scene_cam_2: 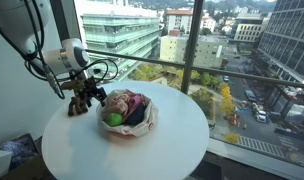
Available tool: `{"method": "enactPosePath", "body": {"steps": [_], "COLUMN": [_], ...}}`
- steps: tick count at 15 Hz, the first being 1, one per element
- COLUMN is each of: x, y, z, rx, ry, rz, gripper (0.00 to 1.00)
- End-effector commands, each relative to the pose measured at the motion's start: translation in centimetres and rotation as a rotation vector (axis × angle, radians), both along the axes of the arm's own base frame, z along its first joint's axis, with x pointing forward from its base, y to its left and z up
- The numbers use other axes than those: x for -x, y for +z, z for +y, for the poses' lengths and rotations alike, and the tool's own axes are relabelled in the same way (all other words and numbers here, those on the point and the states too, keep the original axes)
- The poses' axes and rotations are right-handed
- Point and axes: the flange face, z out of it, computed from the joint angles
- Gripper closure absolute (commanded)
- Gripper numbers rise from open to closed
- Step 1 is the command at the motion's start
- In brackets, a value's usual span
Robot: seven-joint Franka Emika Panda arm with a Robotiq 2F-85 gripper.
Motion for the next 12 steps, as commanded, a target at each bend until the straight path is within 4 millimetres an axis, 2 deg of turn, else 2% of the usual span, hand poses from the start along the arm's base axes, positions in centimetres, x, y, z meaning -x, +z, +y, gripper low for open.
{"method": "enactPosePath", "body": {"steps": [1, 3, 5, 9, 11, 12], "x": [0.8, -0.3, -1.2, -2.5, -2.1, -1.7], "y": [4.5, 4.6, 3.7, 0.5, 0.5, 1.0], "z": [4.5, 7.1, 9.4, 14.1, 15.8, 15.8], "rx": [-0.063, -0.096, -0.142, -0.238, -0.314, -0.328], "ry": [0.175, 0.267, 0.361, 0.536, 0.604, 0.62], "rz": [-0.079, -0.128, -0.161, -0.154, -0.134, -0.119], "gripper": [0.0, 0.0, 0.0, 0.0, 0.0, 0.0]}}
